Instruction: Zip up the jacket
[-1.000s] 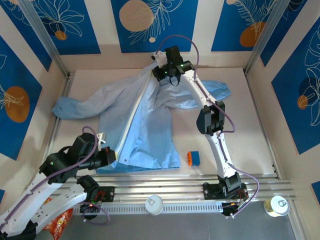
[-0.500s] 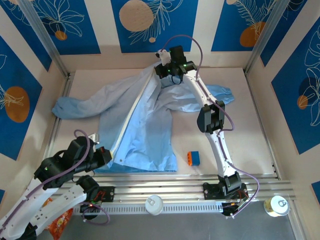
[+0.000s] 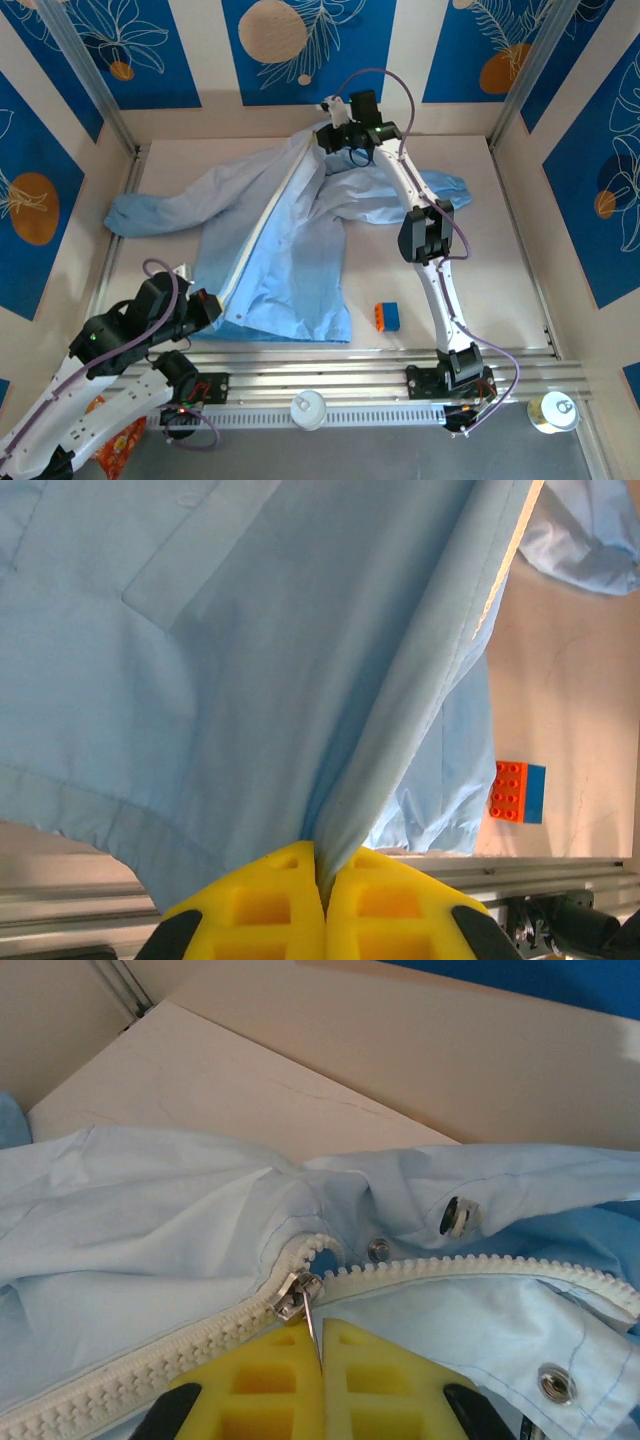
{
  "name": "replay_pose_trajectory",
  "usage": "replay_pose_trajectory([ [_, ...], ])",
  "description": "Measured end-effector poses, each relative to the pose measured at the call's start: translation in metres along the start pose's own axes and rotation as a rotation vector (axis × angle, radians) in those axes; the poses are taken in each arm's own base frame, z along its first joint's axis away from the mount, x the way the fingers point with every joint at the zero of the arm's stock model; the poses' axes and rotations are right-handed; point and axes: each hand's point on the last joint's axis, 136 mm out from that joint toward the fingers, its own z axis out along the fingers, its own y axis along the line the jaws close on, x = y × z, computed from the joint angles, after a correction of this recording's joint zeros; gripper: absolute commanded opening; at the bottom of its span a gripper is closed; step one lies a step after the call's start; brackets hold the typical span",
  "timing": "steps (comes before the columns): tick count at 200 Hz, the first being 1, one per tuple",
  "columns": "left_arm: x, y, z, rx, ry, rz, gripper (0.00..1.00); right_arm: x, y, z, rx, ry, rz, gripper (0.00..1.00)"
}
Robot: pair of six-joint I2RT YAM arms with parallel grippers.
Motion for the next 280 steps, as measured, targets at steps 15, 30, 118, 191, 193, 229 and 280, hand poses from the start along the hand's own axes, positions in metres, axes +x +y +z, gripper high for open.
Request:
replay_pose_trajectory([
  [15, -0.002, 0.0, 0.0, -0.001, -0.01, -0.001, 0.0, 0.003, -0.003, 0.002, -0.004, 0.005, 0.005, 0.0],
  [30, -0.003, 0.0, 0.0, -0.002, -0.014, 0.0, 0.0, 0.004, -0.003, 0.002, -0.007, 0.006, 0.007, 0.0],
  [118, -0.009, -0.002, -0.01, 0.031, -0.06, 0.0, 0.0, 0.001, -0.004, 0.0, -0.023, -0.006, 0.006, 0.0],
  [191, -0.011, -0.004, -0.016, 0.066, -0.084, 0.002, 0.0, -0.001, -0.002, -0.001, -0.043, -0.011, 0.017, 0.0],
  [193, -0.011, -0.004, -0.016, 0.066, -0.083, 0.005, 0.0, 0.0, -0.002, -0.001, -0.043, -0.011, 0.02, 0.0],
  [229, -0.011, -0.013, -0.015, 0.094, -0.077, 0.045, 0.0, 0.004, -0.004, 0.002, -0.085, -0.019, 0.037, 0.0],
  [280, 0.0, -0.024, 0.028, 0.002, 0.082, 0.196, 0.0, 0.032, -0.025, 0.017, -0.004, -0.009, 0.009, 0.0],
])
